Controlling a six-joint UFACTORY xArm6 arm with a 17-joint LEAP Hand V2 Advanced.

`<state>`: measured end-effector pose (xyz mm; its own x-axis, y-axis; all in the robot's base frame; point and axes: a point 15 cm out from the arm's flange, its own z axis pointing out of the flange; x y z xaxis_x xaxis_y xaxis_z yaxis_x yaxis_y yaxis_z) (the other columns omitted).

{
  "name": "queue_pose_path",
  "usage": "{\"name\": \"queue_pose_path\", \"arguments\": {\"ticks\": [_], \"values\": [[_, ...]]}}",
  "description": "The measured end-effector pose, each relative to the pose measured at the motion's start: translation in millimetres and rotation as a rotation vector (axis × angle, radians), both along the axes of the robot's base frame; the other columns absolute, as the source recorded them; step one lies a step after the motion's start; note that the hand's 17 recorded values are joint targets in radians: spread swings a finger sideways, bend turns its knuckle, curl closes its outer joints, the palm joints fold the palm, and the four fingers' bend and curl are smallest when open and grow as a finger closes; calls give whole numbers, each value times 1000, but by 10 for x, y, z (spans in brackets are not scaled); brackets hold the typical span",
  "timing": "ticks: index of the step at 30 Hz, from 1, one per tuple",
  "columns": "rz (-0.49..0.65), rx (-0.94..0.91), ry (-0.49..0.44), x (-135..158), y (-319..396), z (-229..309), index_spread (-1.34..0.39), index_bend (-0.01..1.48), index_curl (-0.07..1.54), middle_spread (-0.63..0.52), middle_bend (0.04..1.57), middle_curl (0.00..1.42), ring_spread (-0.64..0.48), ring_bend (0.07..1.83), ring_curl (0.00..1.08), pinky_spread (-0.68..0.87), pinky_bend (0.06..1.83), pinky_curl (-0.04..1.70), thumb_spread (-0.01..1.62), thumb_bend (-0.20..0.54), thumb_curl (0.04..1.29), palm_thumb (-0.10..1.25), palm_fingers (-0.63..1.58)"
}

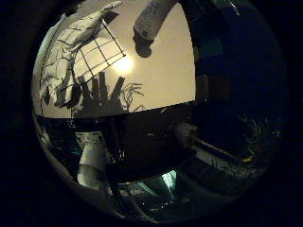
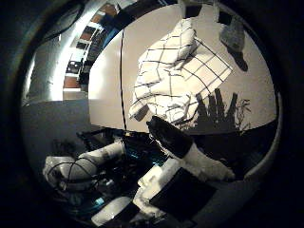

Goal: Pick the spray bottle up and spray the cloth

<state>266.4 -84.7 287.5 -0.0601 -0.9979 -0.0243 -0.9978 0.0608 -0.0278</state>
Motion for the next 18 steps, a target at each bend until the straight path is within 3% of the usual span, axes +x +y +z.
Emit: {"name": "queue_pose_path", "arguments": {"ticks": [9,18], "values": [[-28,22,-90,174,-102,358,-354,176,350,-20,350,413,119,551,237,420,504,135,1211,-17,265,498,409],[-140,210,-312,352,-455,821,-348,177,347,-40,377,422,96,571,234,409,510,136,1195,-20,266,481,421]]}}
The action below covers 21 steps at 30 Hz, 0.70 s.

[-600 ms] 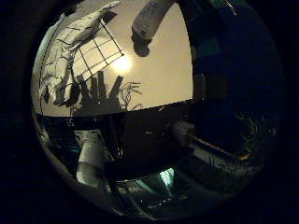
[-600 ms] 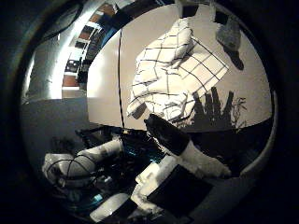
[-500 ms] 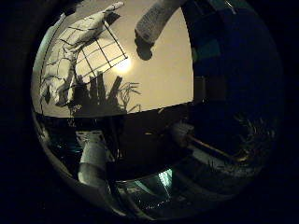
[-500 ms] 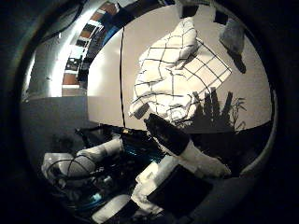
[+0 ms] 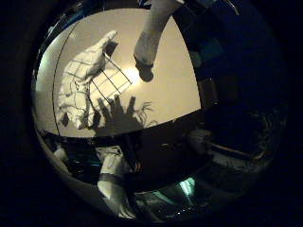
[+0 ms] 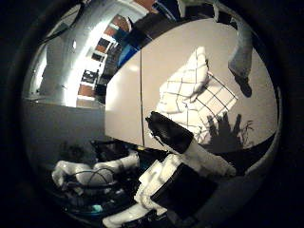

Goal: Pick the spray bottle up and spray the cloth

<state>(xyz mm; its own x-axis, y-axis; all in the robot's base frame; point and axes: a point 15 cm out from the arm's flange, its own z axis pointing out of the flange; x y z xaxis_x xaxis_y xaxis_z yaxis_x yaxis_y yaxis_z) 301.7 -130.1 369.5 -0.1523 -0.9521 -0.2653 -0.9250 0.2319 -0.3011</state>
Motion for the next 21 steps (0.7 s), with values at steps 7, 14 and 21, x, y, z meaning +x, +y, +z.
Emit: {"name": "queue_pose_path", "arguments": {"ticks": [7,14,21], "values": [[-106,101,-136,48,-507,161,-270,143,302,-34,429,435,111,629,246,409,582,151,1165,-24,262,442,350],[-215,191,-228,-34,-1069,74,-237,157,287,-8,438,433,133,679,254,420,639,166,1126,-22,266,420,283],[-273,345,-248,-77,-1479,-159,-198,168,292,68,380,407,178,620,239,411,667,184,1093,-23,270,408,138]]}}
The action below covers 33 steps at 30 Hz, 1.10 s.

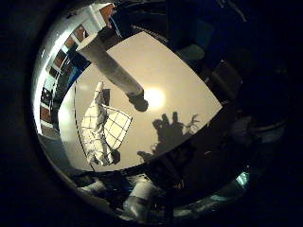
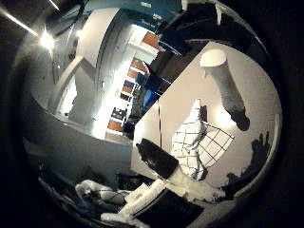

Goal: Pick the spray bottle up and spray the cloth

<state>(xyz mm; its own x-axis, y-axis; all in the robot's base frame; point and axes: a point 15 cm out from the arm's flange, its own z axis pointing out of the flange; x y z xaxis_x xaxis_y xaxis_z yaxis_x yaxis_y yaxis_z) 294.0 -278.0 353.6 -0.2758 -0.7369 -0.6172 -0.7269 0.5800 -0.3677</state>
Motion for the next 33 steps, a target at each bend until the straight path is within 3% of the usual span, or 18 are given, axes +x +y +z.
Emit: {"name": "queue_pose_path", "arguments": {"ticks": [7,16,33], "values": [[5,113,-109,199,-193,-329,-158,158,302,187,307,366,237,476,209,388,573,202,1079,-23,274,399,46],[-6,174,-106,458,-377,-887,-138,151,276,240,271,345,262,446,223,387,494,242,1040,-27,278,372,15],[52,213,-114,1027,-201,-1350,-87,153,245,166,359,375,187,573,273,336,492,279,1039,-25,283,406,123]]}}
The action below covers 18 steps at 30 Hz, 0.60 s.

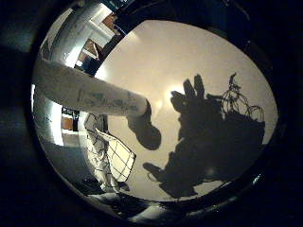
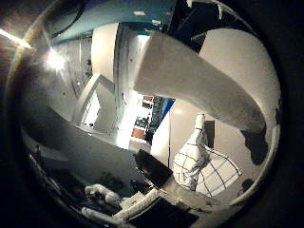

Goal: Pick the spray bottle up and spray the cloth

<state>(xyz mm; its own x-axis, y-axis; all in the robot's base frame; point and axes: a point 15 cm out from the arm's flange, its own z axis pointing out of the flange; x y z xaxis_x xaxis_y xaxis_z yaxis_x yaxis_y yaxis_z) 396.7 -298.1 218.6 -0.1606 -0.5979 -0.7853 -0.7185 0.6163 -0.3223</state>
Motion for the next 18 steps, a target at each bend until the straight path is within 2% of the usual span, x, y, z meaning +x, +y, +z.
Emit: {"name": "queue_pose_path", "arguments": {"ticks": [9,13,14,15,18], "values": [[33,12,0,346,205,-165,-99,160,270,90,416,394,158,624,281,325,434,263,1034,-21,290,437,244],[23,24,-38,540,304,-67,-171,193,295,-51,575,457,-18,814,324,220,413,231,1029,-9,308,544,588],[19,32,-51,594,331,-32,-213,232,317,-99,648,491,-79,883,349,158,413,218,1025,-6,315,589,751],[16,37,-63,641,354,6,-252,255,343,-138,713,527,-134,942,378,73,481,231,1014,-7,321,628,927],[12,44,-88,731,374,87,-325,348,430,-198,814,597,-218,1015,435,-143,678,291,984,0,349,759,1188]]}}
